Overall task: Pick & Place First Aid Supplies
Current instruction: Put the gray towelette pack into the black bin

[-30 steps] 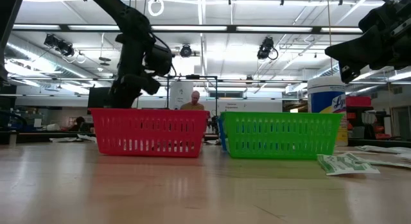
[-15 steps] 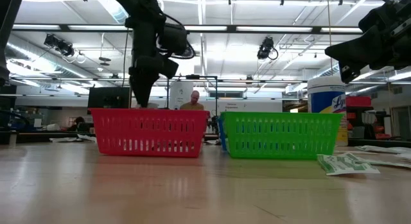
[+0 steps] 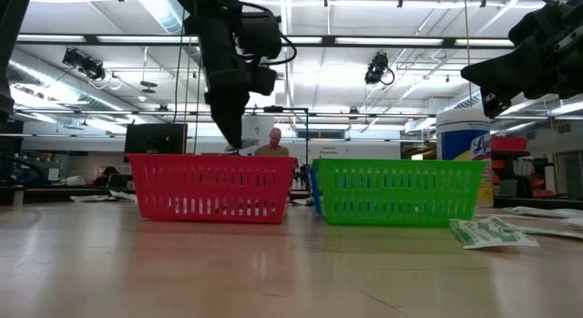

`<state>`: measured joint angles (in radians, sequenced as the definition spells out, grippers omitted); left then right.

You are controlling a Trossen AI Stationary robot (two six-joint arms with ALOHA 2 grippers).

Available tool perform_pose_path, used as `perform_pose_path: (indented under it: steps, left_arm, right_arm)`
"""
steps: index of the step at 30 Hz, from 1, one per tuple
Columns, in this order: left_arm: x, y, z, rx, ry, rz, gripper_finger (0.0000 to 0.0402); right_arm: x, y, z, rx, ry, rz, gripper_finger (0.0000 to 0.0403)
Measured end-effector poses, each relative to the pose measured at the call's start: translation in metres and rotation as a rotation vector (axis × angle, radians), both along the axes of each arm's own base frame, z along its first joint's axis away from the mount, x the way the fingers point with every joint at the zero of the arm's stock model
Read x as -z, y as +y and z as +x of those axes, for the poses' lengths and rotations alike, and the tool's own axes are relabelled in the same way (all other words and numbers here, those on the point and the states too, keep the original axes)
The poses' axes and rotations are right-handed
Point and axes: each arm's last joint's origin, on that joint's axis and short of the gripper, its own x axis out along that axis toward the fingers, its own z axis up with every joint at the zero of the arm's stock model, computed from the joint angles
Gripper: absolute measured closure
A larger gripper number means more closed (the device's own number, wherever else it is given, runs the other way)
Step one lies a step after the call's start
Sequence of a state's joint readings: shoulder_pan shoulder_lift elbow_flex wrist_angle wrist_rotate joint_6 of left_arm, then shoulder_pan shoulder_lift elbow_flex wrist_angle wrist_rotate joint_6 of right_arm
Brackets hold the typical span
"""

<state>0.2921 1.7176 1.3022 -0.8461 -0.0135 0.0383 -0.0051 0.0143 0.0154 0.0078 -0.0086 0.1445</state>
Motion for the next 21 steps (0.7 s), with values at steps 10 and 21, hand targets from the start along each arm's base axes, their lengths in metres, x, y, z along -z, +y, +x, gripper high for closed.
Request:
perform_pose_path:
  steps: [10,21]
  left_arm:
    - [-0.0005,-0.0050,0.0035,-0.008,-0.023,-0.002,0.0218]
    - [-0.0003,-0.0059,0.0036,0.002,-0.029,-0.037,0.0131]
  right_arm:
    - [-0.0001,0.0000,0.0000,0.000,0.000,0.000,0.0385]
    - [0.0000,0.0000,0.0000,0.000,0.000,0.000,0.0385]
